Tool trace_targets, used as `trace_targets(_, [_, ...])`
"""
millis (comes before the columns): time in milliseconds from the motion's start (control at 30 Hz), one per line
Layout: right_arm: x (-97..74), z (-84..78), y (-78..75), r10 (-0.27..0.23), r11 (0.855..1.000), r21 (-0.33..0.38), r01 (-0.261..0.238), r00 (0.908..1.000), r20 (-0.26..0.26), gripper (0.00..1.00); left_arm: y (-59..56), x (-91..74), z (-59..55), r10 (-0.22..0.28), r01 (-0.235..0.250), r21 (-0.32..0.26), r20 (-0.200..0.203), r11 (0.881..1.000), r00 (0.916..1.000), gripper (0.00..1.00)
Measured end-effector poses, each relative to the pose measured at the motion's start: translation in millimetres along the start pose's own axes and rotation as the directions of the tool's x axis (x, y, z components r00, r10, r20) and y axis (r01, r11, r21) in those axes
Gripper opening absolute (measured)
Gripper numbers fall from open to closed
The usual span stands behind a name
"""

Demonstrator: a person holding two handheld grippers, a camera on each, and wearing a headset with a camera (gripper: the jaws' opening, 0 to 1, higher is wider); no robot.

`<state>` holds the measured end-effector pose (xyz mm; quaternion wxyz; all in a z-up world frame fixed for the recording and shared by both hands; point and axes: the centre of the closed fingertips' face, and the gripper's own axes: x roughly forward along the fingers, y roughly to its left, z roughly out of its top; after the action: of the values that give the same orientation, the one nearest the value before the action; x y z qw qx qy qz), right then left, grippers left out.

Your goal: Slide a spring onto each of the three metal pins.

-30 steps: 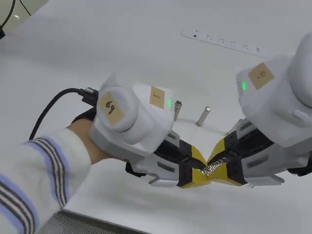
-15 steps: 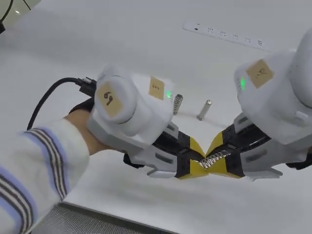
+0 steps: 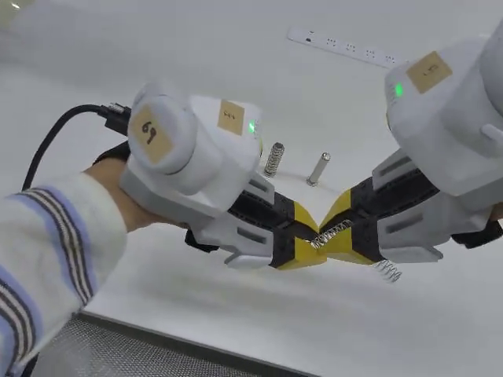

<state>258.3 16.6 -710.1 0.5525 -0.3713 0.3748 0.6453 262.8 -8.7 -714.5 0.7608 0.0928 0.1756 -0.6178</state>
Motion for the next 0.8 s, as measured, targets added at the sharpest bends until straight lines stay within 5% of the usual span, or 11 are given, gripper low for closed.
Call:
trace_targets(467, [-3.4,7.5,-4.6,-0.031,0.999,0.012,0.031,0.9993,0.02,0.08,8.4,-5.2,3.0,0.047,-0.047,-0.013,-0.003,0.999,0.9989,0.03])
trace_targets(800, [3.0,3.5,-4.7,-0.035,0.999,-0.003,0.035,0.9992,-0.021,0.08,10.5,1.5,-4.7,0.085,-0.086,-0.035,-0.028,0.996,0.996,0.03])
